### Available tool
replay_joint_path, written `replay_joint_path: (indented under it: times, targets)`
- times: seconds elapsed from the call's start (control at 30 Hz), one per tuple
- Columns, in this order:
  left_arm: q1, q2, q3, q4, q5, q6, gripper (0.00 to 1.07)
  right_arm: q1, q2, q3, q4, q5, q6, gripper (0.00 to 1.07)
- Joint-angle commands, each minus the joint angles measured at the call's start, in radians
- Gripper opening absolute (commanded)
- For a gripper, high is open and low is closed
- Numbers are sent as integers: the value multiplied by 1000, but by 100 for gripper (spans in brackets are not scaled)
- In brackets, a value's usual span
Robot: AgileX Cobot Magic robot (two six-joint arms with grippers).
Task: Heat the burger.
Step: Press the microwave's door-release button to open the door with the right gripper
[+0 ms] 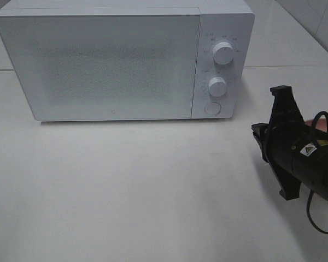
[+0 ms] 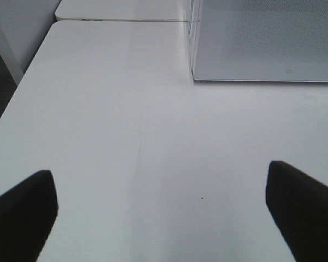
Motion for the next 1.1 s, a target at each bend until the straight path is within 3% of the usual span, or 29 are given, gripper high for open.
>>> replay_joint_path:
  times: [0.03, 0.47, 1.1]
  targets:
    - [-4, -21, 3, 0, -14, -4, 98, 4, 3, -1, -4, -4, 18, 0]
    - [-4, -21, 3, 0, -14, -4, 98, 4, 59, -8, -13, -21, 25, 0]
    - [-4, -21, 3, 0, -14, -4, 98, -3, 256, -209, -56, -25, 69, 0]
